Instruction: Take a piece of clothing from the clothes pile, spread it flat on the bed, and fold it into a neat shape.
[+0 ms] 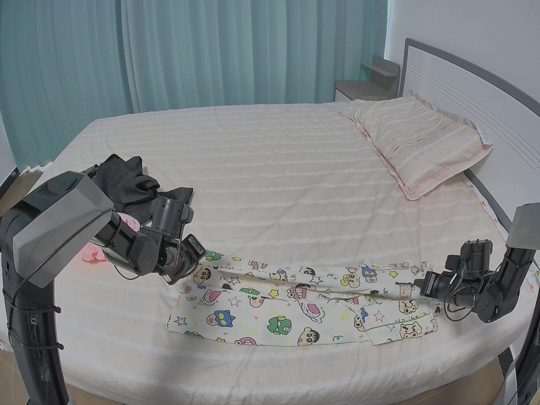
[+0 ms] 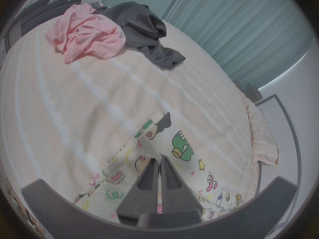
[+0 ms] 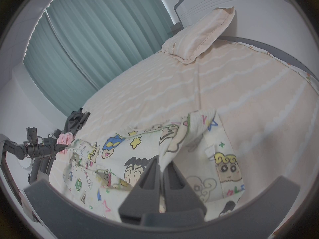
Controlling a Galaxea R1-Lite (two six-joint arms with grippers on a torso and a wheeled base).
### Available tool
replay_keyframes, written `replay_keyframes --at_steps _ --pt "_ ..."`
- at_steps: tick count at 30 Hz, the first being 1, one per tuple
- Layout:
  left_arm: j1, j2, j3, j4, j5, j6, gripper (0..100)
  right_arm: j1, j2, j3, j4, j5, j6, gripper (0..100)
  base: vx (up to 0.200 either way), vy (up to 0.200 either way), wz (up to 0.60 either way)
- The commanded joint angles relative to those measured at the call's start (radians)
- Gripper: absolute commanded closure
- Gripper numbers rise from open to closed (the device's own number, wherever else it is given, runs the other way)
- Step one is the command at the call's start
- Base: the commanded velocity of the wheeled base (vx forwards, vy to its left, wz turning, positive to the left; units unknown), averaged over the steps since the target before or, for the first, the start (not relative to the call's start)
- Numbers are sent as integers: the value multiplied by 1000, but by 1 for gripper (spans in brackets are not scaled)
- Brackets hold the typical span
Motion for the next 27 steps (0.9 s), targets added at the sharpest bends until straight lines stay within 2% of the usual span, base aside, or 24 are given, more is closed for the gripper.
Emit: replay_keyframes --at_steps 1,15,16,18,19,26,27 --pt "-15 17 28 1 -2 -1 100 1 30 15 -2 -1 -9 100 0 0 0" --pt "-20 23 88 1 -8 -1 100 -2 31 49 -6 -2 -32 100 0 0 0" --pt "-21 25 89 1 -8 -3 0 -2 33 47 -6 -2 -34 100 0 0 0" --pt "-21 25 91 1 -8 -3 0 -2 33 49 -5 -2 -34 100 0 0 0" --pt "-21 25 91 1 -8 -3 0 -2 33 52 -5 -2 -37 0 0 0 0" --pt "-20 -12 129 1 -9 -4 0 -9 13 62 -6 -13 -44 0 0 0 0" --pt "-15 -52 150 1 -9 -6 0 -24 -13 65 -5 -30 -46 0 0 0 0"
